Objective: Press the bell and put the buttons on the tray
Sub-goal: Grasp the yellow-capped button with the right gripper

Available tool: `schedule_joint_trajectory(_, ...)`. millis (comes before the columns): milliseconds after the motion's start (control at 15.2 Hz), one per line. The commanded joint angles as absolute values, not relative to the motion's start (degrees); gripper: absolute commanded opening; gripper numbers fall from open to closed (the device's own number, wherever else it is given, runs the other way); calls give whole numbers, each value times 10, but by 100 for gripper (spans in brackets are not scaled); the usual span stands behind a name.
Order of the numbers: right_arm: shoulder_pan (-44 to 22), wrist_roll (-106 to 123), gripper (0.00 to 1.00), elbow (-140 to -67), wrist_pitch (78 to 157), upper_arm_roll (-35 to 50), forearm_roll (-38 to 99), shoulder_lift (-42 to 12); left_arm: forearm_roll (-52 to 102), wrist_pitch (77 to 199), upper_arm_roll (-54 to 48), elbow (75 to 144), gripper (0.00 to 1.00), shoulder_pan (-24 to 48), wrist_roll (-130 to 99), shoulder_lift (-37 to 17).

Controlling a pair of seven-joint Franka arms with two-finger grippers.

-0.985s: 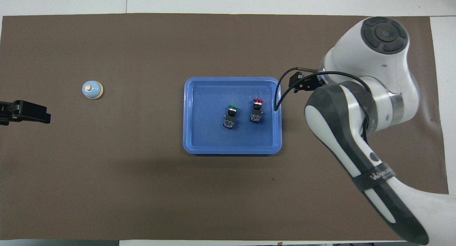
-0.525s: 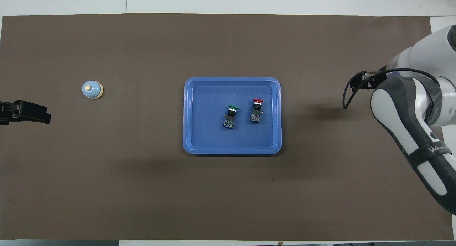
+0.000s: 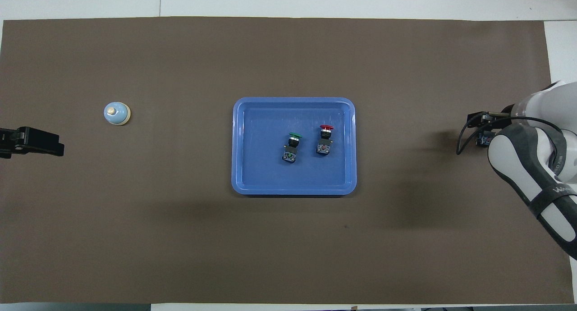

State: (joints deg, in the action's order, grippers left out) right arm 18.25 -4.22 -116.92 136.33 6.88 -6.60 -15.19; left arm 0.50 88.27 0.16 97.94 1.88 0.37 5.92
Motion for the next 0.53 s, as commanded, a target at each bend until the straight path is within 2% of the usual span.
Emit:
schedule_joint_trajectory(0, 206, -31, 100, -1176, 1393, 77, -76, -172, -3, 875, 2, 976, 100, 18, 3, 60)
schedule_joint_trajectory(263, 210, -31, 97, -1189, 1406, 77, -76, -177, -3, 875, 2, 976, 100, 18, 3, 60)
schedule_joint_trajectory(328, 211, -32, 92, -1191, 1405, 77, -76, -177, -3, 875, 1, 976, 100, 18, 3, 60)
schedule_joint_trajectory(460, 213, -32, 65, -1199, 1405, 78, -76, -174, -3, 875, 2, 976, 100, 18, 3, 60)
